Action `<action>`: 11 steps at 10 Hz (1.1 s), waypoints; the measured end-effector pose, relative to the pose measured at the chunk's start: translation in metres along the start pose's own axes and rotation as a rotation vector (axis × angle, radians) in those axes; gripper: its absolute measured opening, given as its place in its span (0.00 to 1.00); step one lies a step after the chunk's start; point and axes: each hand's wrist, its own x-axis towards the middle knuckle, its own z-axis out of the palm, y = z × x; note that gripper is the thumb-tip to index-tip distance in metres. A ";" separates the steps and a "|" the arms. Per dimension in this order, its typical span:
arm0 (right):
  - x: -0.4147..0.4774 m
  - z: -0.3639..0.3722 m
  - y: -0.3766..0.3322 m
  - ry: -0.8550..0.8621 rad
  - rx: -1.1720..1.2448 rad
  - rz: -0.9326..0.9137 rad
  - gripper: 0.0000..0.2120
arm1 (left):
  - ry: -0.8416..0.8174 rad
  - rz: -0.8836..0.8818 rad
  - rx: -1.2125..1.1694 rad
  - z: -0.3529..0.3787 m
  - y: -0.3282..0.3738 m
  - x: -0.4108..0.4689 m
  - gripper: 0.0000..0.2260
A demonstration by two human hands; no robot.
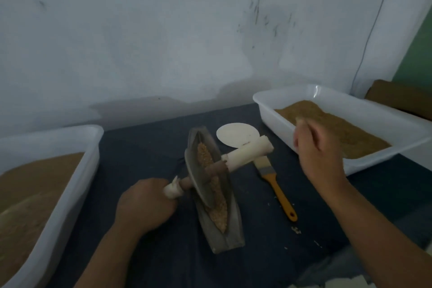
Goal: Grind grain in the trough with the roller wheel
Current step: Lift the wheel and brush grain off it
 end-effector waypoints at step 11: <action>0.035 0.120 -0.019 -0.355 0.226 0.317 0.03 | 0.036 0.043 -0.361 -0.008 0.005 -0.010 0.07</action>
